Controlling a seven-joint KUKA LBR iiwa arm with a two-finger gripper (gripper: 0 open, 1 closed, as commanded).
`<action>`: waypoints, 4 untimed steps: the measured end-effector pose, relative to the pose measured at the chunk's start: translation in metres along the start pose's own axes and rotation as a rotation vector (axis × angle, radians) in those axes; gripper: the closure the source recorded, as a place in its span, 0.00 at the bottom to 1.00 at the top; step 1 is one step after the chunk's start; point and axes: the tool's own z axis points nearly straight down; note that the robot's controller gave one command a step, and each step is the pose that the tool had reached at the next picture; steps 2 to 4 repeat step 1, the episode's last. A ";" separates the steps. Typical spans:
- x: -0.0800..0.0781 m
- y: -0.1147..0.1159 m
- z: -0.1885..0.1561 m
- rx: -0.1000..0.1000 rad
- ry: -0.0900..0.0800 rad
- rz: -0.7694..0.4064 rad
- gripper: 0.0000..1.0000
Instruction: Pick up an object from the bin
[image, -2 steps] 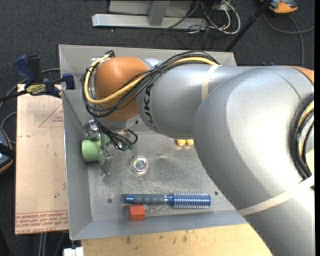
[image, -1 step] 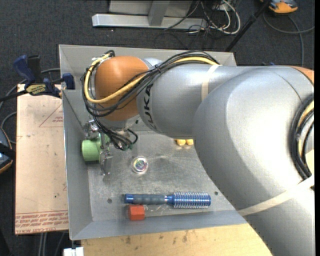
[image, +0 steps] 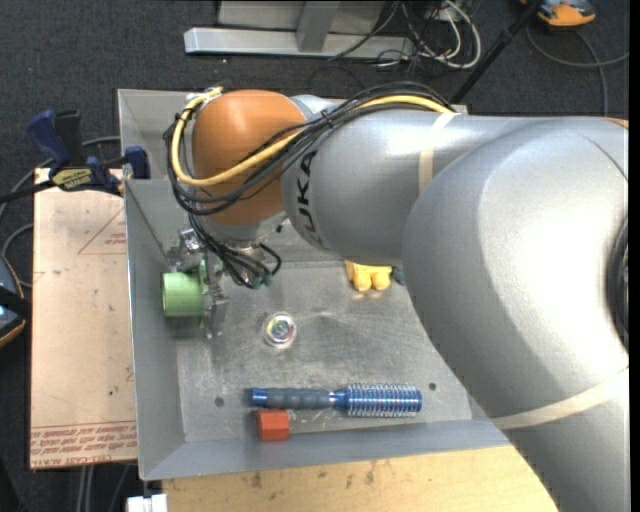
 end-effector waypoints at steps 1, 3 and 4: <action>-0.003 0.001 -0.079 -0.001 -0.006 0.001 1.00; -0.003 0.001 -0.079 -0.001 -0.006 0.001 1.00; -0.003 0.001 -0.079 -0.001 -0.006 0.001 1.00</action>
Offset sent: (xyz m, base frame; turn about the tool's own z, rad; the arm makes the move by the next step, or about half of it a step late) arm 0.0001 -0.0001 0.0730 0.0000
